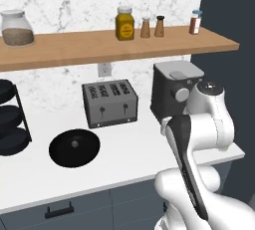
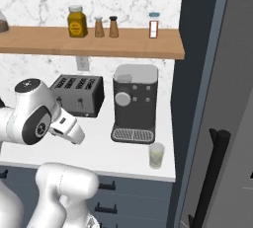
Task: Grab a lemon wedge from the fridge and one ice cube from the ice bowl, and put them in the glass of lemonade.
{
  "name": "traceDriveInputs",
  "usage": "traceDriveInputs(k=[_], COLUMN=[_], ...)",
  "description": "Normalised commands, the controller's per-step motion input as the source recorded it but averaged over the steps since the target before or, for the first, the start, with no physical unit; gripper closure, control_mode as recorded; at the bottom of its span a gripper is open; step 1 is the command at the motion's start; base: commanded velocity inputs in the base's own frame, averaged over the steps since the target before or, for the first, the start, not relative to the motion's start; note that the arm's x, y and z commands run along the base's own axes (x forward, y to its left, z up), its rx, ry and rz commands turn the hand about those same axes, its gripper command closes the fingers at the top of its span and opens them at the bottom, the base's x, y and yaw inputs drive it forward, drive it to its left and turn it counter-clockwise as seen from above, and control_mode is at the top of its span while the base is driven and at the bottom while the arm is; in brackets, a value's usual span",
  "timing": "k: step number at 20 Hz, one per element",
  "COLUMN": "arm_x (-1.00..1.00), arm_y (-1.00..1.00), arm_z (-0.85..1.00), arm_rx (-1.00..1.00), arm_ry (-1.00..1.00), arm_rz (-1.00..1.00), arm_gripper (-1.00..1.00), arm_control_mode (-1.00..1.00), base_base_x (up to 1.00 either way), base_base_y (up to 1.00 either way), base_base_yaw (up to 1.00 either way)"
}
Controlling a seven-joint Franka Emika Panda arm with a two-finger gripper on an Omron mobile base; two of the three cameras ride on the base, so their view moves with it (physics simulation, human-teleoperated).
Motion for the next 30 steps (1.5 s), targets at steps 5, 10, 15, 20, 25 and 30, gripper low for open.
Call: traceDriveInputs(k=[5,10,15,20,25,30], arm_x=[0.00,0.00,0.00,0.00,0.00,0.00], arm_y=[0.00,0.00,0.00,0.00,0.00,0.00], arm_z=[0.00,0.00,0.00,0.00,0.00,0.00], arm_rx=[0.00,0.00,0.00,0.00,0.00,0.00], arm_ry=[0.00,0.00,0.00,0.00,0.00,0.00], arm_rz=[0.00,0.00,0.00,0.00,0.00,0.00], arm_gripper=[-1.00,-1.00,-1.00,-1.00,-1.00,-1.00], arm_control_mode=[1.00,1.00,1.00,1.00,1.00,1.00], base_base_x=[-1.00,-0.40,0.16,-0.04,0.08,0.27], base_base_y=[0.00,-0.10,-0.56,-1.00,-0.74,0.15], base_base_yaw=[-0.12,-0.23,-0.65,-0.18,-0.01,-0.07])
